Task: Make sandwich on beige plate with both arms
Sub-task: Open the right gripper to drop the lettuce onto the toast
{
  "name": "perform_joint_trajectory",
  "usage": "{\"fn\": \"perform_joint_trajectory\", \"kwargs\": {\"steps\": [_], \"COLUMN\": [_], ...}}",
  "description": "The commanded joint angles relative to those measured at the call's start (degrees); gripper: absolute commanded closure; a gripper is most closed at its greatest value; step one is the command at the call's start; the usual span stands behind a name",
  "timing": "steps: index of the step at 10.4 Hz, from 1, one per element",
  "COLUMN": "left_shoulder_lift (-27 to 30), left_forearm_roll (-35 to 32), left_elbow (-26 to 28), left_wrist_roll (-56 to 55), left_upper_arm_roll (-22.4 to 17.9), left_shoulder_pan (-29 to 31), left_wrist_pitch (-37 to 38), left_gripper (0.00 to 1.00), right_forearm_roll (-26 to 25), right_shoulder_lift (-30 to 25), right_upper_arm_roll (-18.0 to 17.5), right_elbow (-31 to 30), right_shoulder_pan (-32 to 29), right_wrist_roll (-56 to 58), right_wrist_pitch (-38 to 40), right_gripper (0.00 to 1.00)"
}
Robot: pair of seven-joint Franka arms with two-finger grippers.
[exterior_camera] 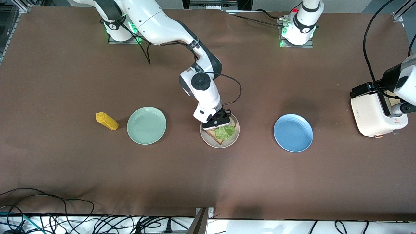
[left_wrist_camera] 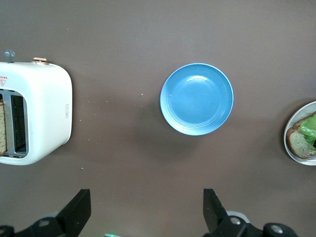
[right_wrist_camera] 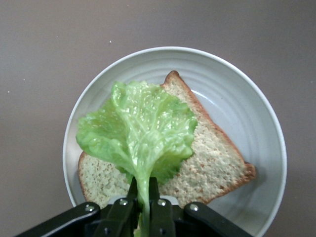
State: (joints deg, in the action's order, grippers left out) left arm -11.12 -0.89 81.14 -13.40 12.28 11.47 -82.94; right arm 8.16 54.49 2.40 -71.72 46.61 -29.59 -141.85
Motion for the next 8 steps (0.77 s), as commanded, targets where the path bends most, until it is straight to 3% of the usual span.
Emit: {"fn": "perform_joint_trajectory", "kwargs": {"steps": [1, 4, 8], "left_shoulder_lift": [0.2, 0.2, 0.2], "left_forearm_roll": [1.4, 1.4, 1.4], "left_elbow": [-0.2, -0.2, -0.2], "left_wrist_roll": [0.7, 0.7, 0.7], "left_upper_arm_roll": [-0.1, -0.1, -0.1], "left_shoulder_pan": [0.0, 0.0, 0.0], "left_wrist_pitch": [0.1, 0.1, 0.1], "left_gripper": [0.0, 0.0, 0.0], "right_forearm_roll": [-1.2, -0.9, -0.3], "right_shoulder_lift": [-0.3, -1.5, -6.7], "right_upper_arm_roll": [1.5, 1.5, 3.7], "right_elbow": [-2.0, -2.4, -2.2], "right_shoulder_pan": [0.7, 0.8, 0.3], "right_wrist_roll": [-1.3, -1.5, -0.8], "right_wrist_pitch": [-2.0, -1.9, 8.3], "right_gripper": [0.0, 0.0, 0.0]}}
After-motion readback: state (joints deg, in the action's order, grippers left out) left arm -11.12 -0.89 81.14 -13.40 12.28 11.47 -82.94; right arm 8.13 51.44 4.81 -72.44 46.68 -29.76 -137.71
